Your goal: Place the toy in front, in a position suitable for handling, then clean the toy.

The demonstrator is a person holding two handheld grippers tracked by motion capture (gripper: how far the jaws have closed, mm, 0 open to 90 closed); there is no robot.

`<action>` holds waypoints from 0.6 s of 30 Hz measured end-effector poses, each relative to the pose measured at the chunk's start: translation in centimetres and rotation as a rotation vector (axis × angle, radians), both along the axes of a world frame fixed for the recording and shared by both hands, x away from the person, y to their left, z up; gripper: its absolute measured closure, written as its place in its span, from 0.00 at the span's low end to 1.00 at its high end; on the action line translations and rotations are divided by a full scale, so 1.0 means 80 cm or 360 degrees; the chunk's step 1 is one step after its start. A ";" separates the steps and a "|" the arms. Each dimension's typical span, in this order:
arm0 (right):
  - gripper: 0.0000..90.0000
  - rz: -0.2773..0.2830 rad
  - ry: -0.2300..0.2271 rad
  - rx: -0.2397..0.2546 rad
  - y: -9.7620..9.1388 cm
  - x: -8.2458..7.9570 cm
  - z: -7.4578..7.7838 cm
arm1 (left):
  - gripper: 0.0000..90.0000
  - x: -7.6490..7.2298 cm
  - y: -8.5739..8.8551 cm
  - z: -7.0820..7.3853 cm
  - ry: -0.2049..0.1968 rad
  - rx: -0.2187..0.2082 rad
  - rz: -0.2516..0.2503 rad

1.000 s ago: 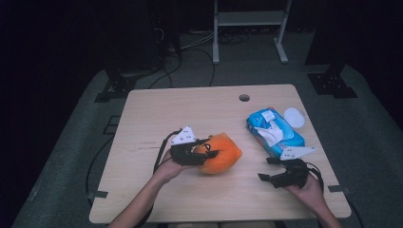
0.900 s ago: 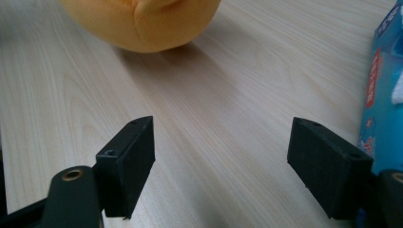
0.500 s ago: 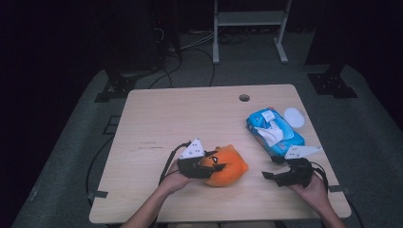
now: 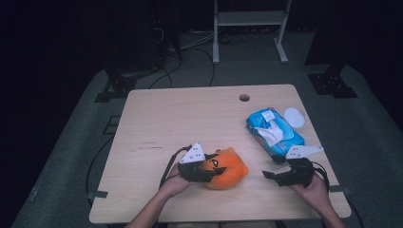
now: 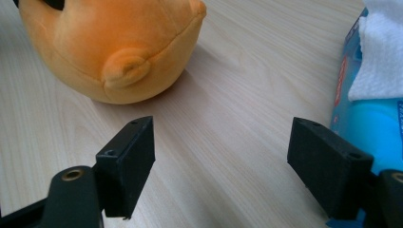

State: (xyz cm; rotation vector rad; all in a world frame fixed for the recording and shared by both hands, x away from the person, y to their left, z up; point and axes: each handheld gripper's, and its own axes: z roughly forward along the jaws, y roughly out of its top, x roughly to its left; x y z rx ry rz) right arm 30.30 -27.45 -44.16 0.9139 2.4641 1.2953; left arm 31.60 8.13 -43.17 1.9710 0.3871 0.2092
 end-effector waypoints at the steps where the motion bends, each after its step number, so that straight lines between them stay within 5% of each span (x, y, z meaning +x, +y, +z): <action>1: 0.26 0.0003 -0.0005 0.0003 0.000 -0.001 0.001 | 0.53 0.000 0.000 -0.001 0.0003 -0.0003 0.0002; 9: 0.26 0.0002 -0.0050 0.0010 0.002 -0.001 0.011 | 0.51 -0.001 0.000 -0.002 -0.0009 0.0003 0.0000; 18: 0.26 -0.0080 -0.0189 0.0056 -0.009 0.013 0.049 | 0.48 -0.002 -0.001 -0.003 -0.0010 0.0020 -0.0004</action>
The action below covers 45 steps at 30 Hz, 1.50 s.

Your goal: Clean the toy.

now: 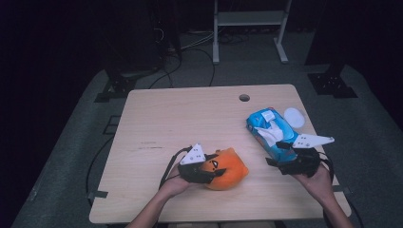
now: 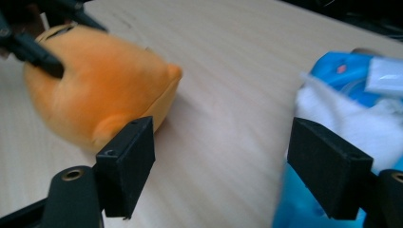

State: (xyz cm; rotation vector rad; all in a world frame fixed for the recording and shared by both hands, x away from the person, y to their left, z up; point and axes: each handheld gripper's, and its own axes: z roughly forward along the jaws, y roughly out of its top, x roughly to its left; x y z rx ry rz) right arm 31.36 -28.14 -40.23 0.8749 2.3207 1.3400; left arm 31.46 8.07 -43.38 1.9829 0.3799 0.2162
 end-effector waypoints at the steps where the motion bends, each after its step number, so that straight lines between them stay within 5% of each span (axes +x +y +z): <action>1: 0.26 -0.0007 -0.0014 -0.0005 -0.001 0.004 0.004 | 0.47 -0.001 0.000 0.000 0.0001 0.0002 -0.0002; 13: 0.27 -0.0153 -0.0041 -0.0093 -0.011 0.059 0.018 | 0.45 -0.001 0.000 -0.002 0.0001 0.0014 -0.0012; 23: 0.43 -0.0209 0.0053 -0.0216 -0.010 0.103 -0.007 | 0.42 -0.001 -0.001 -0.002 0.0005 0.0023 -0.0024; 34: 0.81 -0.0253 0.0113 -0.0174 -0.021 0.110 -0.023 | 0.37 -0.001 -0.002 -0.002 0.0010 0.0028 -0.0032; 45: 0.93 -0.0245 0.0141 -0.0125 -0.025 0.108 -0.022 | 0.34 -0.001 -0.002 -0.002 0.0011 0.0033 -0.0041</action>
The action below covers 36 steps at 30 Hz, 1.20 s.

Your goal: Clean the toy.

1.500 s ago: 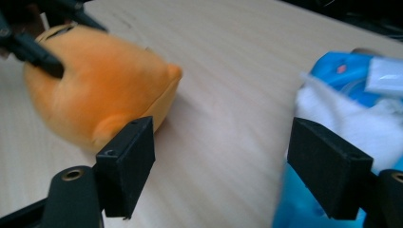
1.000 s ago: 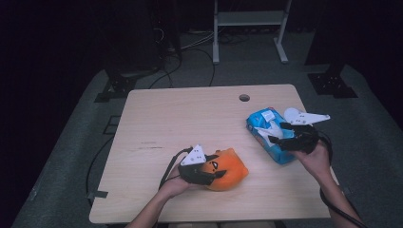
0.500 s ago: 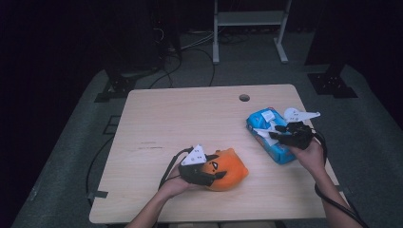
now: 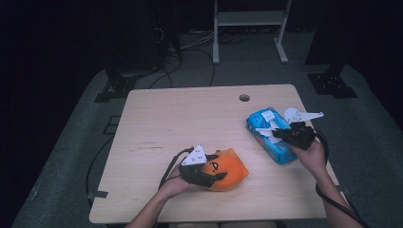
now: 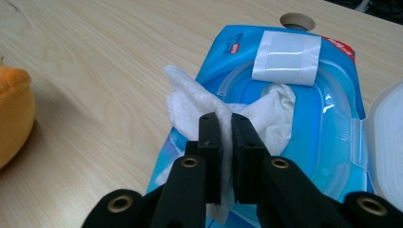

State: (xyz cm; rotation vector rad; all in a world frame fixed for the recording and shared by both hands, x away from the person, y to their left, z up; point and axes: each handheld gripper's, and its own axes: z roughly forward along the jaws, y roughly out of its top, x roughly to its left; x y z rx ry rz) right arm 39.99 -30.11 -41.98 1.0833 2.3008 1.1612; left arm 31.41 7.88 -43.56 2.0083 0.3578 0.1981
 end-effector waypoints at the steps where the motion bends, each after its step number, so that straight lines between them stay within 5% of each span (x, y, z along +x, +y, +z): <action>1: 0.93 0.0003 -0.0005 0.0019 -0.001 -0.001 0.003 | 0.34 0.000 0.000 0.000 -0.0001 0.0000 -0.0002; 19: 0.94 0.0086 -0.0111 0.0183 0.004 -0.027 0.033 | 0.29 0.001 0.001 -0.001 -0.0003 0.0001 -0.0012; 36: 0.95 0.0207 -0.0195 0.0254 0.017 -0.062 0.060 | 0.21 0.001 -0.001 0.000 -0.0002 -0.0002 -0.0013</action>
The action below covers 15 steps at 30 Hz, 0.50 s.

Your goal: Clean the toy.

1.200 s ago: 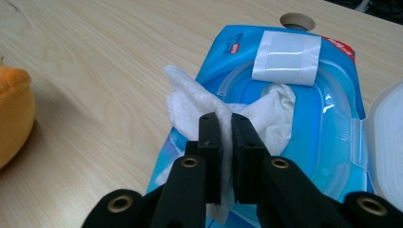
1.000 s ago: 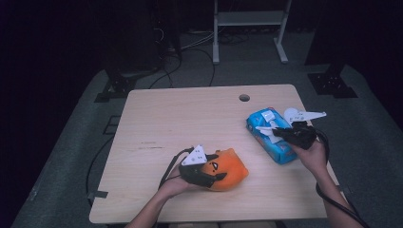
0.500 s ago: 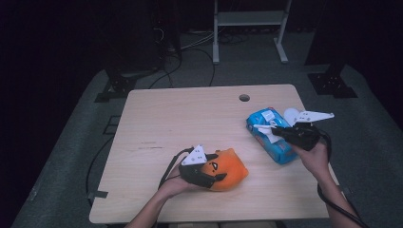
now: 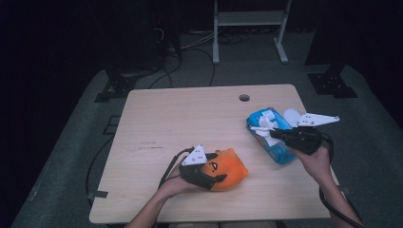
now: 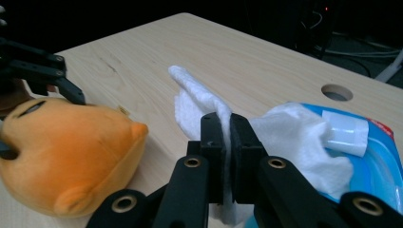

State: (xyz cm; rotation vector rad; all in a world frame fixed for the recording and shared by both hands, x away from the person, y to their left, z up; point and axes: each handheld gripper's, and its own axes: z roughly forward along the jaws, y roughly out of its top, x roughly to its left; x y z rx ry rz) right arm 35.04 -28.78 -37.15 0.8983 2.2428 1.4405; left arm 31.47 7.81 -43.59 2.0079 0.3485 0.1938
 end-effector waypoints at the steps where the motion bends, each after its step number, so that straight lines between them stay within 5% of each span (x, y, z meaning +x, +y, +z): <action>1: 0.95 0.0019 -0.0012 0.0010 0.003 -0.005 0.006 | 0.21 -0.001 0.000 0.000 0.0000 -0.0001 0.0000; 15: 0.94 0.0255 -0.0040 0.0064 0.041 -0.057 0.022 | 0.17 -0.001 0.002 0.005 -0.0013 0.0023 -0.0015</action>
